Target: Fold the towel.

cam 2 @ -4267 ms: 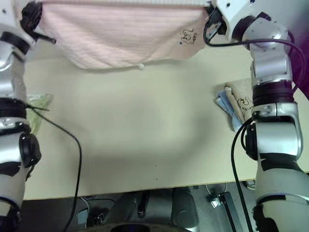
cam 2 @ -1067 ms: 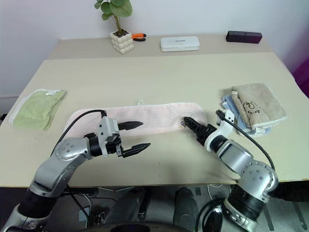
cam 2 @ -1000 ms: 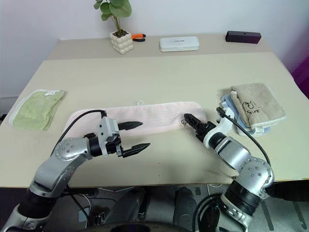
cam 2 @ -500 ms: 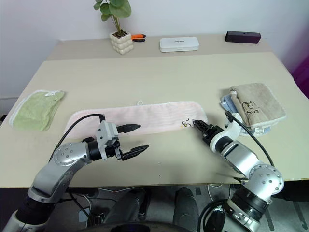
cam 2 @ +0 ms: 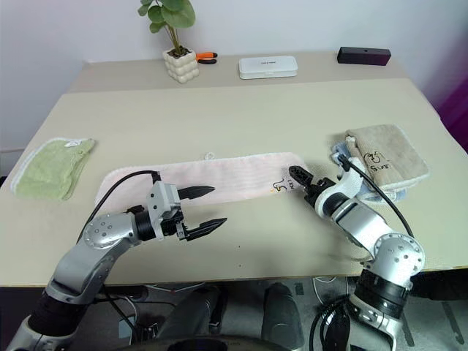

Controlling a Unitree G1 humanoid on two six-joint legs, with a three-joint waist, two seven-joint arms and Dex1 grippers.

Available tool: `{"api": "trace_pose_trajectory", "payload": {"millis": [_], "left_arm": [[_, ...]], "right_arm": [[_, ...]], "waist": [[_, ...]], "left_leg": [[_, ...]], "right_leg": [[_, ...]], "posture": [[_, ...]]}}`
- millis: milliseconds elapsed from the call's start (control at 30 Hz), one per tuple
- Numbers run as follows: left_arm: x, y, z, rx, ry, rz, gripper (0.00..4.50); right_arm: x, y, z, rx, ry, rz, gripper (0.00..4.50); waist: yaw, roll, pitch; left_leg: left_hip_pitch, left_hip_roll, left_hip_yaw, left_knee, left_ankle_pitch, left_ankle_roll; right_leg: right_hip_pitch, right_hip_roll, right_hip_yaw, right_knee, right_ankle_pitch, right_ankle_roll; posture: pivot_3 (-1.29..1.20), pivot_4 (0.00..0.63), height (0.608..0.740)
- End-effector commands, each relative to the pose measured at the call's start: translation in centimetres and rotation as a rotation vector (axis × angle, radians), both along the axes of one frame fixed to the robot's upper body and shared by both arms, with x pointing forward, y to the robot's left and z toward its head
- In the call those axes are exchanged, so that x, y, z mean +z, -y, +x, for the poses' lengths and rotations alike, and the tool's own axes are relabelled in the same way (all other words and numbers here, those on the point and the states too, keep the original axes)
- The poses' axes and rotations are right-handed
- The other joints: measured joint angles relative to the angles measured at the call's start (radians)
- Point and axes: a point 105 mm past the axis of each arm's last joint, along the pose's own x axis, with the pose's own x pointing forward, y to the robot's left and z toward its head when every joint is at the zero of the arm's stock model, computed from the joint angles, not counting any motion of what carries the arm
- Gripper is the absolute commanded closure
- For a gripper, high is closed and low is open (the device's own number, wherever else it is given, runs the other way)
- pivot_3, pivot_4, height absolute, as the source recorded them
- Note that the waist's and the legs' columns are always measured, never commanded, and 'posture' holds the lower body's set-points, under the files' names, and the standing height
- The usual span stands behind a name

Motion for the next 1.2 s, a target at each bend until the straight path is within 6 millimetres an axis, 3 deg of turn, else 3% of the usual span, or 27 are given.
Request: {"api": "trace_pose_trajectory", "payload": {"millis": [33,67,233,400,567,667,733,800,900,1000,1200], "left_arm": [[0.8,0.0,-0.1,0.005,0.044,-0.005,0.57],[0.8,-0.1,-0.1,0.008,0.044,-0.005,0.57],[0.6,0.0,-0.3,0.006,0.036,-0.005,0.57],[0.4,0.1,-0.3,-0.002,0.030,-0.008,0.57],[0.4,0.3,0.0,-0.024,0.028,-0.007,0.57],[0.4,0.5,0.2,-0.040,0.031,-0.011,0.57],[0.4,0.6,0.3,-0.045,0.032,-0.012,0.57],[0.5,0.7,0.3,-0.048,0.034,-0.014,0.57],[0.6,0.8,0.3,-0.049,0.035,-0.016,0.57],[0.6,0.8,0.0,-0.046,0.036,-0.014,0.57],[0.6,0.6,-0.4,-0.023,0.034,-0.008,0.57]], "right_arm": [[-0.9,0.5,0.7,-0.039,-0.031,-0.006,1.40],[-0.8,0.7,0.8,-0.045,-0.027,-0.009,1.75],[0.3,1.7,0.3,-0.067,0.013,-0.025,4.36],[2.8,2.8,-0.9,-0.038,0.110,-0.137,4.44],[6.1,4.9,-2.7,0.022,0.208,-0.380,4.44],[8.7,3.0,-3.2,0.189,0.315,-0.563,4.44],[9.3,1.8,-3.4,0.279,0.359,-0.639,4.44],[9.9,-1.1,-3.8,0.431,0.428,-0.721,4.44],[9.6,-4.0,-4.3,0.602,0.481,-0.801,4.44],[6.8,-7.2,-4.0,0.762,0.464,-0.879,4.44],[3.7,-10.4,-3.4,0.876,0.474,-0.919,4.44]], "waist": [[0.000,0.000,0.000],[0.001,0.000,0.000],[0.004,0.000,0.000],[0.012,0.001,0.001],[0.011,0.002,0.001],[0.008,0.002,0.001],[0.008,0.001,0.001],[0.008,0.001,0.001],[0.011,0.001,0.001],[0.011,-0.001,0.002],[0.012,-0.002,0.003]], "left_leg": [[0.000,0.000,0.000,0.000,0.000,0.000],[0.000,0.000,0.000,0.000,0.000,0.000],[0.000,0.000,0.000,-0.001,0.000,0.000],[-0.002,0.000,-0.001,-0.001,0.000,0.000],[-0.002,0.000,0.000,-0.001,-0.001,0.002],[-0.002,0.001,0.001,-0.001,-0.001,0.002],[-0.002,0.001,0.002,-0.001,-0.001,0.002],[-0.002,0.003,0.002,-0.001,-0.001,0.002],[-0.003,0.003,0.002,-0.001,-0.002,0.003],[-0.003,0.003,0.003,0.000,-0.002,0.003],[-0.004,0.003,0.002,0.000,-0.002,0.003]], "right_leg": [[0.000,0.000,0.000,0.000,0.000,0.000],[0.000,0.000,0.000,0.000,0.000,0.000],[-0.001,0.000,0.000,0.000,0.000,0.000],[0.000,0.000,0.000,-0.003,0.000,0.000],[0.000,0.000,0.000,-0.007,0.000,0.000],[0.001,0.000,0.000,-0.008,0.000,0.001],[0.001,0.001,0.000,-0.008,0.000,0.001],[0.001,0.002,0.000,-0.010,0.000,0.001],[0.001,0.002,0.000,-0.010,0.000,0.001],[0.001,0.002,0.000,-0.012,0.000,0.001],[0.001,0.002,0.000,-0.012,0.000,0.001]], "posture": [[0.00,0.150,0.740],[0.00,0.150,0.740],[0.00,0.150,0.740],[0.00,0.150,0.740],[0.00,0.150,0.740],[0.00,0.150,0.740],[0.00,0.150,0.740],[0.00,0.150,0.740],[0.00,0.150,0.740],[0.00,0.150,0.740],[0.00,0.150,0.740]]}}
